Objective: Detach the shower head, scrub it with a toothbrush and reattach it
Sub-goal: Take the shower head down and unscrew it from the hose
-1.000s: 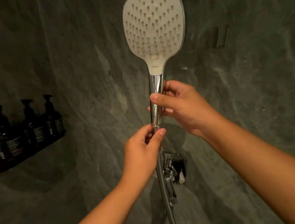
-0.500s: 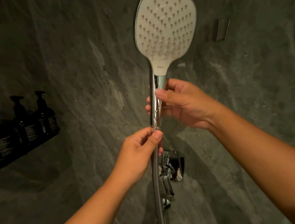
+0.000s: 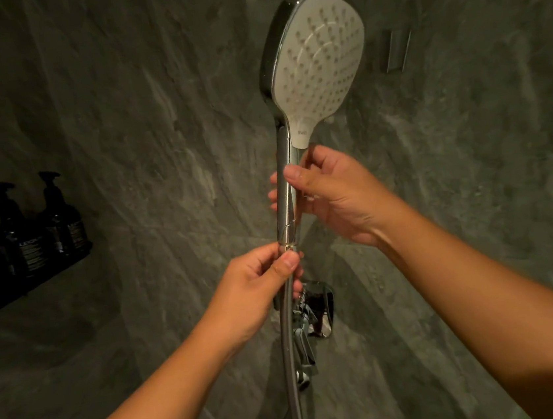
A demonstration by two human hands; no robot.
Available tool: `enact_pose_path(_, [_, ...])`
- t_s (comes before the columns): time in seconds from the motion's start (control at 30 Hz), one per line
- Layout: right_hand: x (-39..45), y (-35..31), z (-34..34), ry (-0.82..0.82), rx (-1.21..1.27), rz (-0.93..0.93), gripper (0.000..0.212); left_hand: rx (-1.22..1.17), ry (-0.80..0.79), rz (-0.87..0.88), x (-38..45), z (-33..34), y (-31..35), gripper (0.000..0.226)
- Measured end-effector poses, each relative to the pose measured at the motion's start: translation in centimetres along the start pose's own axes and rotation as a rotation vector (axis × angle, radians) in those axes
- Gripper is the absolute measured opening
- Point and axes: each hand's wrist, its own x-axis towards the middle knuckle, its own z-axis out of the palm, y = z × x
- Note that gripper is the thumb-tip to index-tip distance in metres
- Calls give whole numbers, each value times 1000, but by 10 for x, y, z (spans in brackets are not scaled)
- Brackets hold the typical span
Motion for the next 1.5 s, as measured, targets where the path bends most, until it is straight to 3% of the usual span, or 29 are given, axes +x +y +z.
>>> enact_pose_path(0.1, [1,3,1,103,-141,-82,13,13,-8,-8,1,-1,-2,33])
enact_pose_path(0.2, [0,0,-3,17,-94,-40,11,16,-32,-36,0,-2,-3,26])
enact_pose_path(0.33, [-3,-4,-5,-88,1,81,40,20,-35,-35,-2,0,-1,27])
enact_pose_path(0.43, [-4,1,2,69,-98,35,39,31,-2,-23,-3,2,1,25])
enact_pose_path(0.57, [-2,5,13,404,-524,-138,28,112,18,-4,-3,2,4,23])
enact_pose_path(0.63, [-2,5,15,450,-545,-155,24,133,21,3,-4,3,6,23])
enact_pose_path(0.73, [-7,3,13,345,-470,-125,9,153,25,8,-6,3,7,22])
enact_pose_path(0.87, [-13,0,11,194,-288,-87,13,169,31,2,-9,3,7,19])
enact_pose_path(1.03, [-14,-7,18,327,-617,-143,16,196,24,26,-11,5,12,17])
enact_pose_path(1.27, [-24,-14,24,181,-295,-94,9,149,18,24,-14,7,13,19])
enact_pose_path(1.5, [-19,-23,24,228,-411,-106,7,129,8,21,-15,3,13,18])
